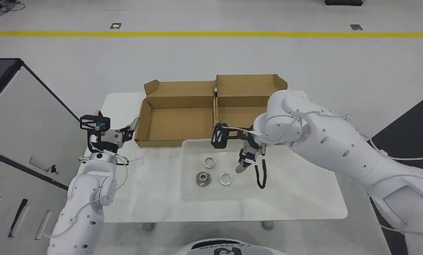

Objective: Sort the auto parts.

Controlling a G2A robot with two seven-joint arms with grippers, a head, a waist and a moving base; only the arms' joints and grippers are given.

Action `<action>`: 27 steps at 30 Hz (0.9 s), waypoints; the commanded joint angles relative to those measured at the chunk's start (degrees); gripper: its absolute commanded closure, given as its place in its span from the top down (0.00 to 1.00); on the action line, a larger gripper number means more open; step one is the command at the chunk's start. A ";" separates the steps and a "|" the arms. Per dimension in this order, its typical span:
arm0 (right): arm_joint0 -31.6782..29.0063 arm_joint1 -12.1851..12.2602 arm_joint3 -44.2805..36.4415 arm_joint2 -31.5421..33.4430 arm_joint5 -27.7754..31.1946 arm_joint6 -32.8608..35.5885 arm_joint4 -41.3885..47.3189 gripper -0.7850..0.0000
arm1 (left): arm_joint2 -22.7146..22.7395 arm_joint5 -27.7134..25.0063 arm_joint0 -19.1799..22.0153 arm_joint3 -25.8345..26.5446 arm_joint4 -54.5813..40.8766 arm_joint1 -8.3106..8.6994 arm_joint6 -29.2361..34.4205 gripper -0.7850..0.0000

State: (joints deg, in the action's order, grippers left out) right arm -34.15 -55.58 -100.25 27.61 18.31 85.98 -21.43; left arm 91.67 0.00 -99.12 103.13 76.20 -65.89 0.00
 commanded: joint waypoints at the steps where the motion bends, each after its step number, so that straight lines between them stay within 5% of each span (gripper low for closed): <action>1: 0.45 0.24 0.21 -1.54 0.37 -0.37 0.68 1.00 | 0.00 0.00 0.00 0.00 0.00 0.00 0.00 1.00; 12: -0.17 0.19 0.98 -2.42 0.53 -1.30 -0.84 1.00 | 0.00 0.00 0.00 0.00 0.00 0.00 0.00 1.00; 27: 1.11 -3.67 9.75 -10.98 4.01 -4.02 -5.36 1.00 | 0.00 0.00 0.00 0.00 0.00 0.00 0.00 1.00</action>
State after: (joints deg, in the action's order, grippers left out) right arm -33.06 -59.03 -91.26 16.95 22.06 82.22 -26.67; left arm 91.67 0.00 -99.12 103.13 76.20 -65.89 0.00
